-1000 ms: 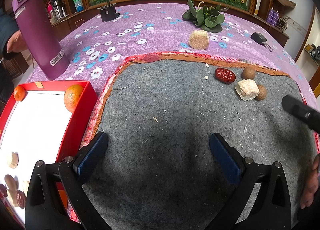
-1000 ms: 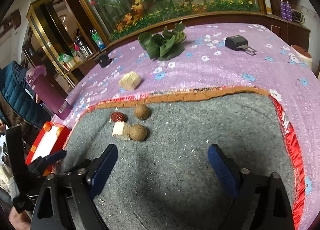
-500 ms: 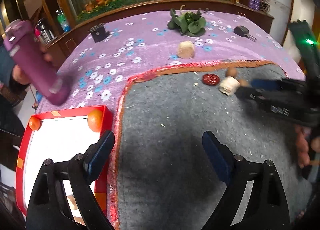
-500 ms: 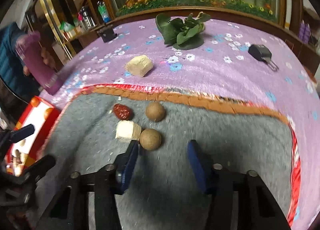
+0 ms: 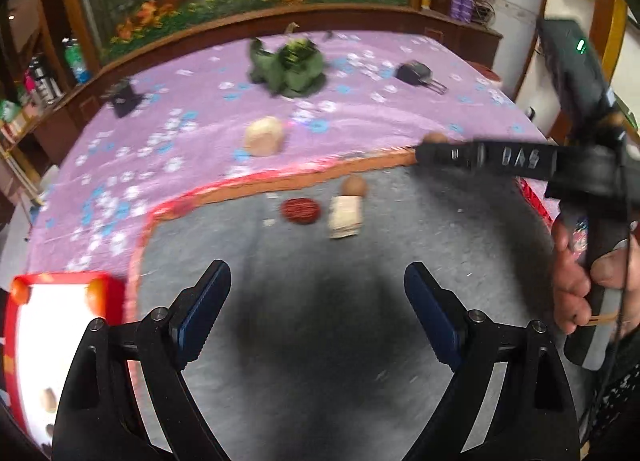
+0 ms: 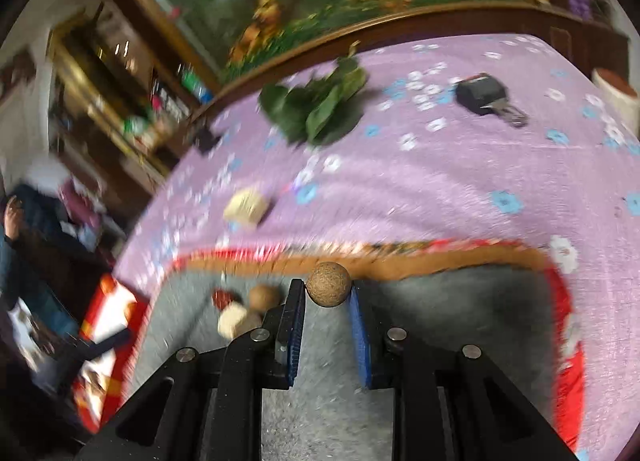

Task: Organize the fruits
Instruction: 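Grasp a brown nut with the right gripper while the left gripper grasps the pale cube, then carry the nut and cube over the white tray and open both grippers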

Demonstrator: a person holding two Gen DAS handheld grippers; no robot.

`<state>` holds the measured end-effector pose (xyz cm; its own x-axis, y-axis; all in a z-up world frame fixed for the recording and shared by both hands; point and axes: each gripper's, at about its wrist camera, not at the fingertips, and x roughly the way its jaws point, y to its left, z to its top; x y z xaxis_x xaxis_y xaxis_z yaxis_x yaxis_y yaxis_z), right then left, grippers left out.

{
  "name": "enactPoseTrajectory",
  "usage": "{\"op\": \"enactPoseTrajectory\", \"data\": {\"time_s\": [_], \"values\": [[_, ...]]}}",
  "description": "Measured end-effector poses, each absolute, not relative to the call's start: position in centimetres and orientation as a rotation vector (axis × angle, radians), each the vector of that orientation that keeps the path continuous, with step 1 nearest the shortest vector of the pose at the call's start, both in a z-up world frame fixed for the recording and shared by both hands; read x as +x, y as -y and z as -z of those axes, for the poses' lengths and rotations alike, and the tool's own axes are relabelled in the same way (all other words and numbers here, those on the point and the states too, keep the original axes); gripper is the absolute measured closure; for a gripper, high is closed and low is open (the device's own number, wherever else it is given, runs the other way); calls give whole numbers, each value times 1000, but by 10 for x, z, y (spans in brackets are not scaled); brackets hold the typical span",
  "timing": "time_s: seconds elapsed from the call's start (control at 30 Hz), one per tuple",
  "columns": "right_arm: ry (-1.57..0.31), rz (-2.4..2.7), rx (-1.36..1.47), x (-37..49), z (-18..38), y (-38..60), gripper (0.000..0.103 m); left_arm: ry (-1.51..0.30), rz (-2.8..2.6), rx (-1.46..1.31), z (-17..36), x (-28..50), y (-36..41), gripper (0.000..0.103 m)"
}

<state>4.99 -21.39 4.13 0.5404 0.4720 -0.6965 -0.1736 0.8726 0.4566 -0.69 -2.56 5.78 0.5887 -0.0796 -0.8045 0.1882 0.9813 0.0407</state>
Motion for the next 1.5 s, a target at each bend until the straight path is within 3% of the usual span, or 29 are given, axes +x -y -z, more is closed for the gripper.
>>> {"op": "enactPoseTrajectory", "data": {"time_s": [0.23,0.4,0.57,1.0,1.33,1.5], "values": [[-924,-352,440,54,-44,236,81,-1014,163,104,-30,32,49,54],[-909,-359,488,55,-48,244,81,-1015,154,77,-25,41,43,65],[-903,-370,490,54,-50,243,81,-993,170,71,-25,47,43,83],[-843,-446,414,42,-60,220,81,-872,129,45,-51,6,15,84],[-834,-624,260,5,-67,146,81,-707,-147,19,-96,-124,-94,84],[-885,-749,190,-24,-71,80,81,-724,-271,-59,-92,-162,-157,84]]}}
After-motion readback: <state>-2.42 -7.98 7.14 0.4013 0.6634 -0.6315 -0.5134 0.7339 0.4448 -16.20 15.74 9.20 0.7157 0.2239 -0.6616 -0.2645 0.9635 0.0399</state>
